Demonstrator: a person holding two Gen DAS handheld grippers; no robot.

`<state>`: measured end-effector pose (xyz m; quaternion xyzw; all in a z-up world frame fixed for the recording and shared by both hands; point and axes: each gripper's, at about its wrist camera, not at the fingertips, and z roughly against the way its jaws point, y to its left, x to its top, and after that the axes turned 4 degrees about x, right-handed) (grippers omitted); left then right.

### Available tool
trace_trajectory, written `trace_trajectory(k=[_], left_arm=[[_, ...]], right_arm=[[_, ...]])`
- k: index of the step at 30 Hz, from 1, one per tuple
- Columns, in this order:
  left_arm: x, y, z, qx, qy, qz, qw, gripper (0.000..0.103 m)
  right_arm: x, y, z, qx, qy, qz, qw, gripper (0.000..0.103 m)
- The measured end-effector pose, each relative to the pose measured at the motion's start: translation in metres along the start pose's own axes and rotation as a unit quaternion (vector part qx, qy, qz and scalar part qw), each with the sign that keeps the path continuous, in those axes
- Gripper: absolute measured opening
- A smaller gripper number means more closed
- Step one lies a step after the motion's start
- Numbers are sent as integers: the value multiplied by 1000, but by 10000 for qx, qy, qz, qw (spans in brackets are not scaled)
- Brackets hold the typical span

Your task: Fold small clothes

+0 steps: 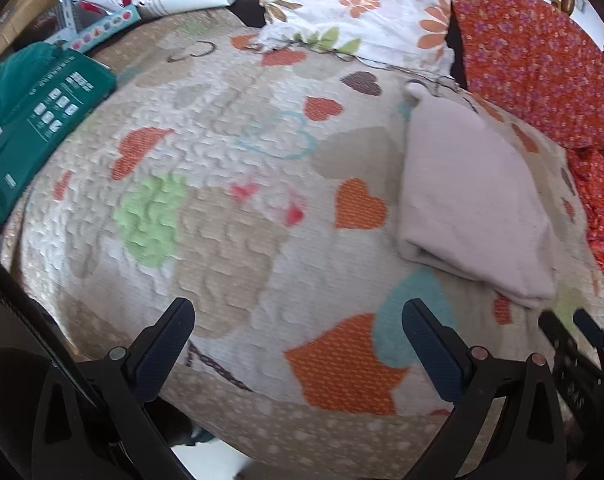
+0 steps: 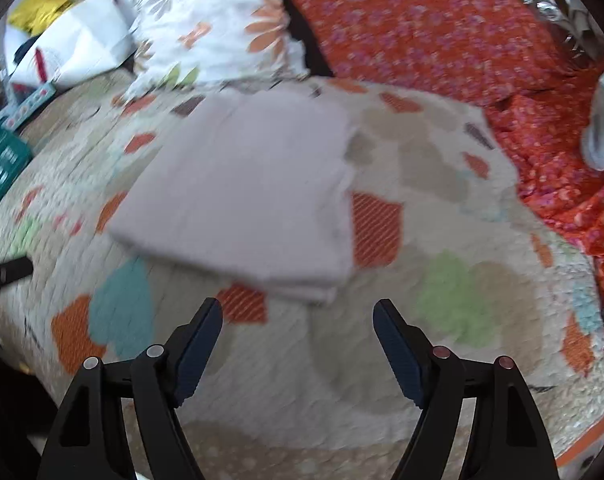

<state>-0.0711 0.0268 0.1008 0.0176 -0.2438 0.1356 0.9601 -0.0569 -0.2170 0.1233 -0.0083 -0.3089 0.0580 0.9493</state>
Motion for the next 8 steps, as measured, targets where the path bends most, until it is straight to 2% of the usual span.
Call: trace_trajectory(k=[5,8], left_arm=[[3,-8,1,-150,50,19,9999,103],[5,-12,-1,-120,43,-45,9999,103]], right_arm=[[14,1,-5,-80,-37,-104,9999,83],[18,-1,-9,-76,38,-145,9999,83]])
